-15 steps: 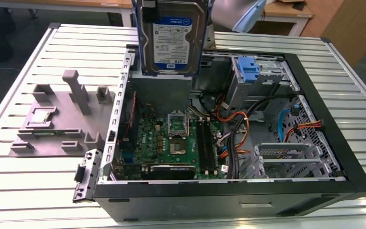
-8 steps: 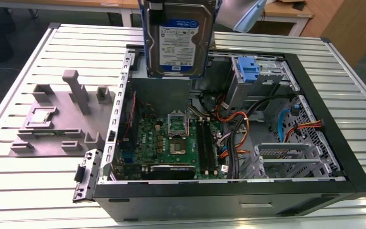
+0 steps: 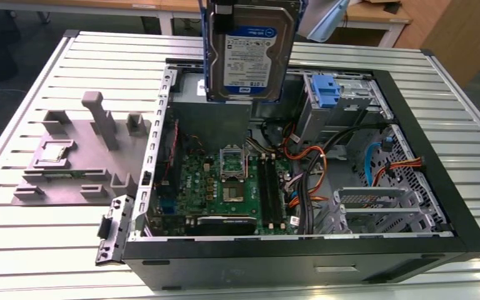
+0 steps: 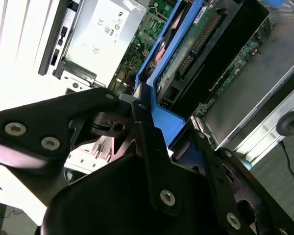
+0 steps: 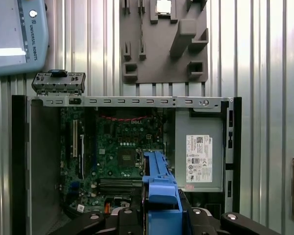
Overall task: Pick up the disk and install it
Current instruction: 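Pick up the disk, then insert the disk into the insertion slot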
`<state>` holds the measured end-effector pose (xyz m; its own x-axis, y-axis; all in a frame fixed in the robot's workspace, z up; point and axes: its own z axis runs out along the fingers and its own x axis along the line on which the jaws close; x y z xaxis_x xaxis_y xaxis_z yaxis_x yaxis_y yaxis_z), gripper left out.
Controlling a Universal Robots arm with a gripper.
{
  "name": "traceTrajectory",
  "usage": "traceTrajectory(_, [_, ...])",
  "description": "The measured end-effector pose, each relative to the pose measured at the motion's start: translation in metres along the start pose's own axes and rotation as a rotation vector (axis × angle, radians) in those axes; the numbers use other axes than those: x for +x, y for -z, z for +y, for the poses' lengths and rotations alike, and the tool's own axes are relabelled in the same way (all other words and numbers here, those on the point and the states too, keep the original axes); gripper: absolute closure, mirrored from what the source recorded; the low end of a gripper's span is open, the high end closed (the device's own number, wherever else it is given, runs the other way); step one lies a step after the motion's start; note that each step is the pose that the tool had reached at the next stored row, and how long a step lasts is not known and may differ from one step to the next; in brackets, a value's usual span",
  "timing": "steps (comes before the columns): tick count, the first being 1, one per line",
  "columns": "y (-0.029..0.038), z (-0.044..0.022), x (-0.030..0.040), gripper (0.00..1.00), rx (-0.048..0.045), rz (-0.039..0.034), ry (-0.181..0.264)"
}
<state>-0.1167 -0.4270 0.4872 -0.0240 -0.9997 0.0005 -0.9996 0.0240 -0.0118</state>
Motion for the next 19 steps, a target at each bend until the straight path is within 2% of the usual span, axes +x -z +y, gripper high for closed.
traceTrajectory(12, [0.0000,-0.0016,0.0005,0.63,0.0000,0.0001,0.000])
traceTrajectory(15, [-0.0002,-0.0016,0.0047,0.63,0.0001,-0.0001,0.000])
traceTrajectory(19, [-0.0003,-0.0019,0.0148,0.63,0.0000,0.0000,0.000])
